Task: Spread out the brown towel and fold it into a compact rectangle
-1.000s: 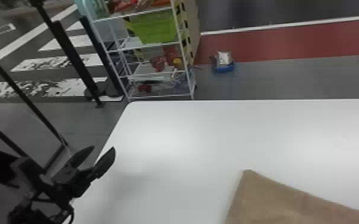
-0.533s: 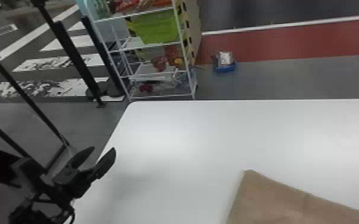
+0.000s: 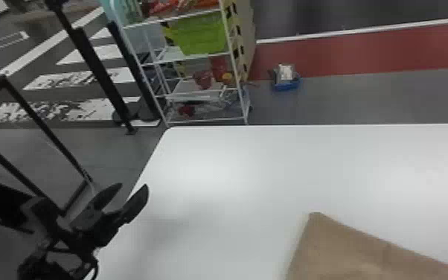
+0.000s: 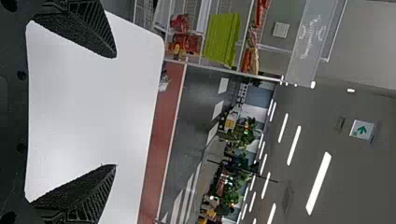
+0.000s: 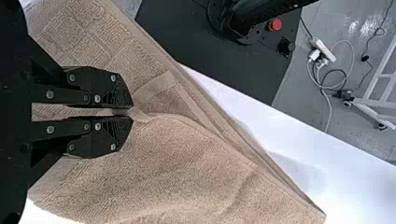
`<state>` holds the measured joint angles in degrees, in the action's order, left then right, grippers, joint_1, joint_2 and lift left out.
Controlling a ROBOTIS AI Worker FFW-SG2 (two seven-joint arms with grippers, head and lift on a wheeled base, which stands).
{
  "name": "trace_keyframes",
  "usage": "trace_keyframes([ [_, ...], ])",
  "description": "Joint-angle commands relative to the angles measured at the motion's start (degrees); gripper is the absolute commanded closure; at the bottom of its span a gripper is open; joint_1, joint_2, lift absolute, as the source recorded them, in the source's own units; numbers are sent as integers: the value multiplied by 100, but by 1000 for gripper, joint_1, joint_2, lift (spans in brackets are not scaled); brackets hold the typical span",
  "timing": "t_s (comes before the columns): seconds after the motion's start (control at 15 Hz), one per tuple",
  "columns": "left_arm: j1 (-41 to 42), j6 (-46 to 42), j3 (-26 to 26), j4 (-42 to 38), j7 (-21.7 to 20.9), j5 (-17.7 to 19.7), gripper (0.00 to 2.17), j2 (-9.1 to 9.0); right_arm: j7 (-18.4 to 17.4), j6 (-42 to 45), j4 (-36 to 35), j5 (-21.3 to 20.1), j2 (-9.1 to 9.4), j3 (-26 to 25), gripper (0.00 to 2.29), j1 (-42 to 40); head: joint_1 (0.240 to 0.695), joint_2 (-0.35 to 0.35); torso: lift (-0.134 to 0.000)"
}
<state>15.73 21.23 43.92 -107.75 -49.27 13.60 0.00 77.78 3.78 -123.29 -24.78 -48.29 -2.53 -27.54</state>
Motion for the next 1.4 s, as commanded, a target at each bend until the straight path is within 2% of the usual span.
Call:
trace_keyframes([
  [0.0,0,0,12,0,-4,3,36,-15,54,-110,-125,272,-5,-55,1055,3,695,334,-124],
  [0.27,0,0,29,-18,-39,3,36,-15,54,-374,-415,501,-14,-46,1055,-85,695,350,-124],
  [0.87,26,0,100,-35,-74,38,39,-15,54,-356,-274,52,-14,411,1031,-173,695,350,-124],
  [1.0,35,0,126,-27,-83,47,39,-15,54,-426,-274,88,-14,394,279,-138,695,350,-124],
  [1.07,35,0,126,-27,-83,47,39,-15,54,-479,-274,123,-5,385,144,-120,695,350,-124],
  [1.33,35,0,126,-27,-92,47,39,-15,54,-567,-353,422,12,244,144,-85,695,350,-124],
])
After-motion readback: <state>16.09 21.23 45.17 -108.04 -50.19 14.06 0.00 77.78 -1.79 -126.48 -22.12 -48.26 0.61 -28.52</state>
